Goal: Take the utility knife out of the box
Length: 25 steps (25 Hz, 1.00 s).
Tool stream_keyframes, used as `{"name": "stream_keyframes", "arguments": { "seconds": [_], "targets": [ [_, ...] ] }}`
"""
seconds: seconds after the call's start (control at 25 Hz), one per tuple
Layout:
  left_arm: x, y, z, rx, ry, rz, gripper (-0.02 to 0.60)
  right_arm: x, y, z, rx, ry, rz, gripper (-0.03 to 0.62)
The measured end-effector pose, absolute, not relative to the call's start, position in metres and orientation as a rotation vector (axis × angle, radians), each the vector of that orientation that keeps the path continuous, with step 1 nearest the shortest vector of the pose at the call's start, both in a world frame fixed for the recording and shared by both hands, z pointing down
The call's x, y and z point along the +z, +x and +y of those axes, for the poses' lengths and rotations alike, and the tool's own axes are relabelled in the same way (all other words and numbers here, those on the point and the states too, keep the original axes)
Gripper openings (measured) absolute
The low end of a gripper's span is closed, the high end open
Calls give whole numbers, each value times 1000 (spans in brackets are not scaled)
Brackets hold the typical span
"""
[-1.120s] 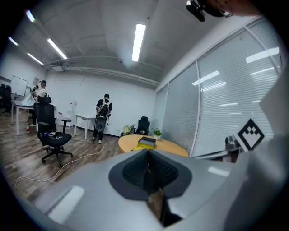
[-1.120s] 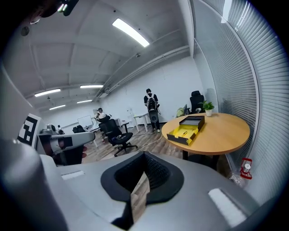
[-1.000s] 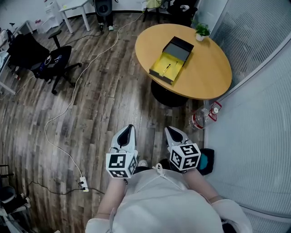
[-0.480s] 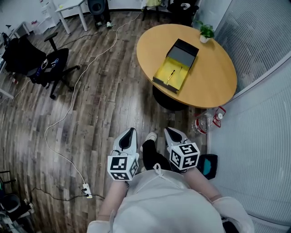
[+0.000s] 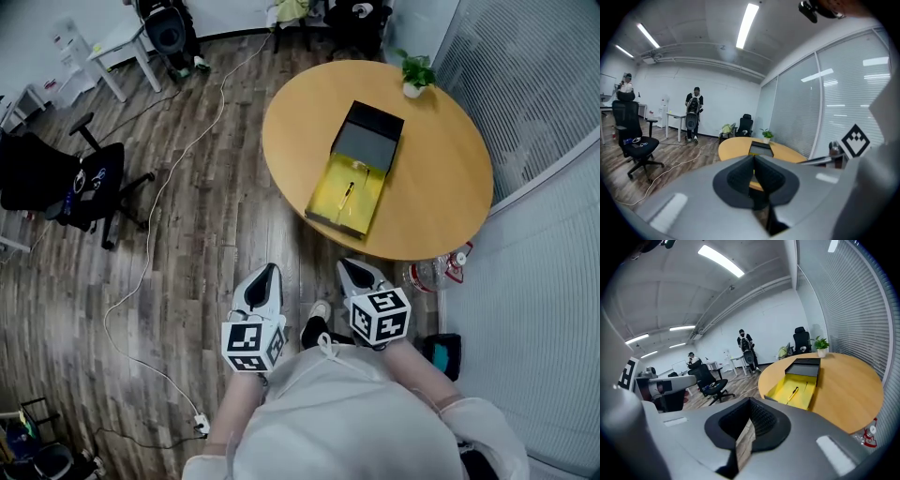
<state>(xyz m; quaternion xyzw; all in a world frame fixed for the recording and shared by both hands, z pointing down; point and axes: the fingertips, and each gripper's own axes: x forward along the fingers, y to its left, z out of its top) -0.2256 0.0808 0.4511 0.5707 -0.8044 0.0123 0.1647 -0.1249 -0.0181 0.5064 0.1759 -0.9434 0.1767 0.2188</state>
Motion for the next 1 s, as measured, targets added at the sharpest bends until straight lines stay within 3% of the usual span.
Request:
{"name": "stream_keyframes", "arguments": {
  "seconds": [0.4, 1.0],
  "targets": [
    [459, -284, -53, 97, 1739, -2207, 6, 520, -178, -130, 532, 593, -2601, 0],
    [483, -310, -198, 222, 2047, -1848, 6, 538, -194, -226, 661, 974, -2459, 0]
  ]
}}
